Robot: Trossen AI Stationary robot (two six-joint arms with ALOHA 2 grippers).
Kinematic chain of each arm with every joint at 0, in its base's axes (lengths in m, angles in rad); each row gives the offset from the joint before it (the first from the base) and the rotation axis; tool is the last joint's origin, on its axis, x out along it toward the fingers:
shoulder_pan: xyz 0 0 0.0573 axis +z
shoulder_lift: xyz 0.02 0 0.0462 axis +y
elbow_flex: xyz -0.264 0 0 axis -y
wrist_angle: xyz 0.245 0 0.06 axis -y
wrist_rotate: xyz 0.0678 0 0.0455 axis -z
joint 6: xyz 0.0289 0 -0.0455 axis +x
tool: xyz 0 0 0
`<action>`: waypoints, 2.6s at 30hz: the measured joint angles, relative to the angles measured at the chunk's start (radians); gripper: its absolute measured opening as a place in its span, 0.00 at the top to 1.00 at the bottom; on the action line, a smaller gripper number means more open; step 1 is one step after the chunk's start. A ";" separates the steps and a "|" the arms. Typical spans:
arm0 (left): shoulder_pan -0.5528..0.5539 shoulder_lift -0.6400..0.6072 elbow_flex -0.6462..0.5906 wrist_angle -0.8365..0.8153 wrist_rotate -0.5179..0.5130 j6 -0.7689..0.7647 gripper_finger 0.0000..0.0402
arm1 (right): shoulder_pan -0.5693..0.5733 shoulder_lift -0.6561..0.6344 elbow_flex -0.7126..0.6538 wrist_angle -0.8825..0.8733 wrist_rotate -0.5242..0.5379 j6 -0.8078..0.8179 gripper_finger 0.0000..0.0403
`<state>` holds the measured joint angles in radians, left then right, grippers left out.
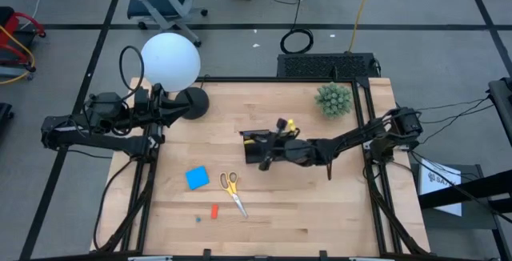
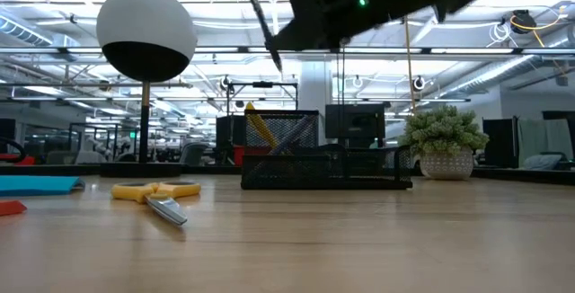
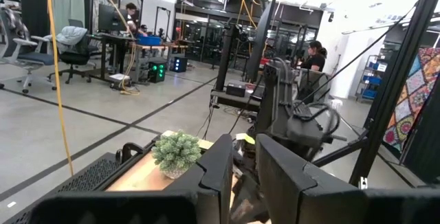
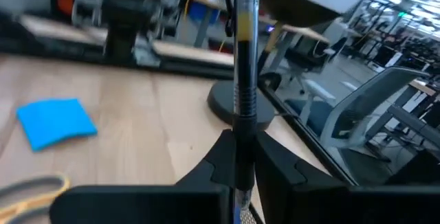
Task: Pick and place office supplies into organizer
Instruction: Put the black pen into the top left compartment of the black desk organizer, then put the yellow scissors into the top left compartment of the black desk organizer
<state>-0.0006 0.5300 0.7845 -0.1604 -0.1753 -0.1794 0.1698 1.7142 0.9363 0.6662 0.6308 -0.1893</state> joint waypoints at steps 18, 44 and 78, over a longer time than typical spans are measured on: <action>0.000 0.000 0.000 0.000 0.000 0.000 0.82 | -0.062 0.072 -0.212 0.455 -0.097 0.117 0.94; 0.000 0.000 0.000 0.000 0.000 0.000 0.82 | -0.079 0.220 -0.212 0.553 -0.050 0.194 0.86; 0.000 0.000 0.000 0.000 0.000 0.000 0.82 | -0.014 0.096 -0.156 0.415 -0.055 -0.082 0.72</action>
<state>-0.0006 0.5301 0.7846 -0.1605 -0.1753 -0.1794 0.1555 1.8106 0.7801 1.0816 0.5758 -0.2709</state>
